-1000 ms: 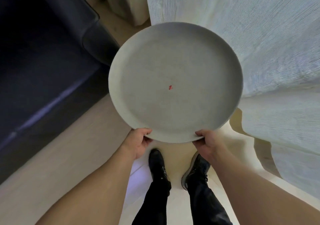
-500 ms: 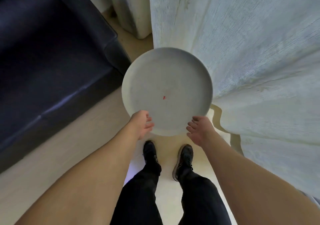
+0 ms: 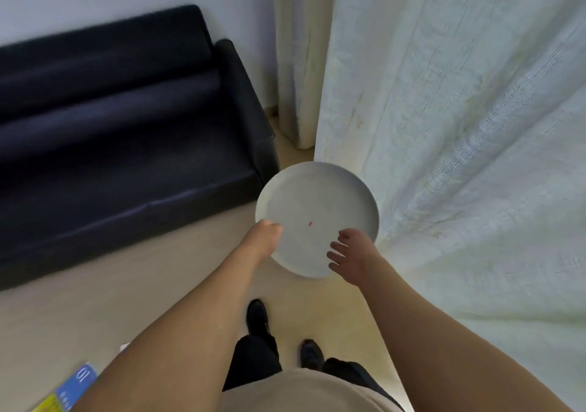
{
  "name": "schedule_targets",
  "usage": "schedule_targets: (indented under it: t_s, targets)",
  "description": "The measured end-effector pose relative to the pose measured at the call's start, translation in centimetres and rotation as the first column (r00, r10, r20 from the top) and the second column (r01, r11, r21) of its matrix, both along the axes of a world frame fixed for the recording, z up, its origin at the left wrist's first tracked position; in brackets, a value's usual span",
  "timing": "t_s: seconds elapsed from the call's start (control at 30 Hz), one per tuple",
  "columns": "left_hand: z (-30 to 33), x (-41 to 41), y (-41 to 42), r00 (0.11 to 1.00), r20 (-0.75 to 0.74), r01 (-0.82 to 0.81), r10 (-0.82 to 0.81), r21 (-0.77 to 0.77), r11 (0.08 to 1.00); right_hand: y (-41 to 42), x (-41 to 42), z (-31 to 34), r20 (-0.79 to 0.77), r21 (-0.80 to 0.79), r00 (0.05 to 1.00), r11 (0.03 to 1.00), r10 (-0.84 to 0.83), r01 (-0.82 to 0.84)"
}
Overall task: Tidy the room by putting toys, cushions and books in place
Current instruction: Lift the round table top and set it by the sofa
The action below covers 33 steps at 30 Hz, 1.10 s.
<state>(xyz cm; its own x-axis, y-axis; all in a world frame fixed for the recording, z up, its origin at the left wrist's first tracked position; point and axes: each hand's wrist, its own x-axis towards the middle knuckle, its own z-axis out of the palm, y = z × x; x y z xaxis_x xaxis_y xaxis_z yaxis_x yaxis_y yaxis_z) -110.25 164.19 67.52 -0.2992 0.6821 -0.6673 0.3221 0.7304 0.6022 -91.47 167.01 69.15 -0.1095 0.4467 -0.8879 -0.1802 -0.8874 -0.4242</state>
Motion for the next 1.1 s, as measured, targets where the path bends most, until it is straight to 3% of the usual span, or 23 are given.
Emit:
schedule_targets:
  t_s: [0.17,0.4,0.93,1.1]
  targets:
    - [3.3,-1.8,-2.6,0.991,-0.119,-0.052,0.062,0.082,0.995,-0.1,-2.4,2.1,0.014,0.078,0.993,0.99,0.12,-0.121]
    - [4.9,-9.0,-5.3,0.949,-0.287,-0.114,0.129,0.069,0.991,-0.1,-8.3,3.1,0.108,0.119,0.95,0.945,0.292,-0.304]
    - [4.2,-28.0,-9.7,0.963,-0.215,-0.164,0.16,0.001,0.987,-3.3,-28.1,3.3,0.16,0.103,0.901,0.901,0.403,-0.421]
    - [2.7,-29.9,-9.2,0.956,-0.292,0.007,-0.037,-0.103,0.995,-4.0,-29.9,3.1,0.175,0.104,0.888,0.889,0.426,-0.447]
